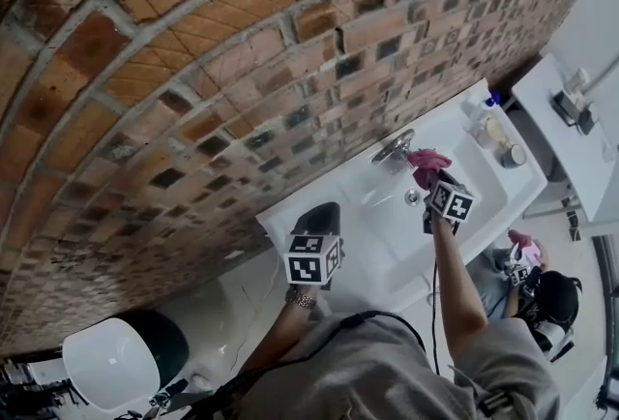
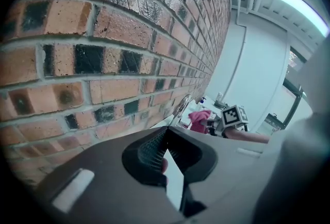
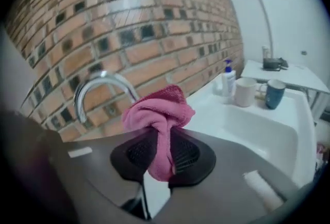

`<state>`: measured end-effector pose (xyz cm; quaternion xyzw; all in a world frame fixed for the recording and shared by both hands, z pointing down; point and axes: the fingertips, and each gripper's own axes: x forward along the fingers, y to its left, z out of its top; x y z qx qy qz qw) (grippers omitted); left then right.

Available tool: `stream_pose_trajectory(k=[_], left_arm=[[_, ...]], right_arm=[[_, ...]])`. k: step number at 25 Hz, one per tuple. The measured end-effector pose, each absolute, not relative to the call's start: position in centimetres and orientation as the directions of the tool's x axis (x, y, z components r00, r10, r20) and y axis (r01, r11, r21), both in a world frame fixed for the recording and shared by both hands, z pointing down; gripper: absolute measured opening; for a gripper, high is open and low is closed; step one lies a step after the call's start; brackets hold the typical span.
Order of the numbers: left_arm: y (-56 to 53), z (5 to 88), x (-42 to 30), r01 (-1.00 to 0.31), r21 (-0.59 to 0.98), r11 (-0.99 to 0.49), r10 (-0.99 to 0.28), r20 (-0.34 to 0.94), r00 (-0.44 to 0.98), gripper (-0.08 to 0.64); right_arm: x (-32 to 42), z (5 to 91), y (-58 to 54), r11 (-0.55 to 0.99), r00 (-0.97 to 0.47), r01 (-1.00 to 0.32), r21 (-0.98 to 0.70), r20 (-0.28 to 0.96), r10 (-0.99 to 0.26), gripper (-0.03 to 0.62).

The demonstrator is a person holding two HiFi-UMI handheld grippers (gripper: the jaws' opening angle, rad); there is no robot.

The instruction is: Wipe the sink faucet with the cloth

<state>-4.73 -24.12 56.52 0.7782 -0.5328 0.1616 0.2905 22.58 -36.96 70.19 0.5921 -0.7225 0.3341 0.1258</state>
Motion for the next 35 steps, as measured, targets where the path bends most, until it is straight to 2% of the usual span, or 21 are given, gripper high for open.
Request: stream_pose_trajectory(k=[2, 5, 9, 16, 19, 22, 24, 26, 28, 32, 35], left_arm=[[-24.1, 56.5, -4.7, -0.924, 0.279, -0.263, -0.735, 0.562, 0.379, 0.018], [-24.0, 56.3, -4.4, -0.921, 0.278, -0.272, -0.734, 0.559, 0.386, 0.018], [-23.9, 56.2, -4.6, -0.923, 0.276, -0.268, -0.736, 0.56, 0.381, 0.018], [-23.6, 56.5, -5.5, -0.931, 0.27, -0.244, -0.74, 0.568, 0.359, 0.018], [-23.3, 56.6, -5.6, -0.932, 0.274, -0.239, -0.739, 0.571, 0.357, 0.018], [-23.6, 56.3, -5.6, -0.931, 0.276, -0.238, -0.744, 0.564, 0.358, 0.018], [-23.8, 56.3, -5.6, -0.931, 0.277, -0.238, -0.746, 0.561, 0.358, 0.018], [-23.9, 56.4, -5.5, -0.93, 0.278, -0.24, -0.744, 0.562, 0.36, 0.018], [-23.8, 56.6, -5.2, -0.929, 0.279, -0.245, -0.741, 0.563, 0.365, 0.018], [-23.6, 56.6, -4.8, -0.925, 0.279, -0.256, -0.736, 0.564, 0.374, 0.018], [-23.5, 56.5, -5.0, -0.926, 0.28, -0.252, -0.738, 0.563, 0.371, 0.018]], right_arm=[[26.0, 68.2, -38.5, -0.027, -0.165, -0.94, -0.339, 0.525, -0.835, 0.066], [27.5, 69.7, -39.5, -0.107, -0.13, -0.923, -0.37, 0.562, -0.817, 0.066], [22.7, 74.4, -38.8, -0.019, -0.241, -0.932, -0.362, 0.656, -0.715, 0.066], [14.6, 79.9, -35.9, 0.085, -0.376, -0.913, -0.398, 0.746, -0.55, 0.067], [12.9, 79.5, -34.3, 0.159, -0.436, -0.897, -0.414, 0.758, -0.485, 0.067], [14.8, 74.8, -35.1, 0.093, -0.392, -0.9, -0.425, 0.7, -0.596, 0.067], [17.5, 70.6, -36.7, -0.007, -0.288, -0.908, -0.418, 0.638, -0.714, 0.067], [19.8, 67.9, -38.6, -0.055, -0.199, -0.924, -0.379, 0.597, -0.777, 0.067], [20.4, 67.7, -40.8, -0.017, -0.197, -0.942, -0.334, 0.597, -0.778, 0.067], [18.6, 71.9, -43.2, 0.073, -0.246, -0.96, -0.269, 0.699, -0.672, 0.067], [18.0, 73.7, -42.8, 0.067, -0.232, -0.966, -0.25, 0.721, -0.653, 0.067]])
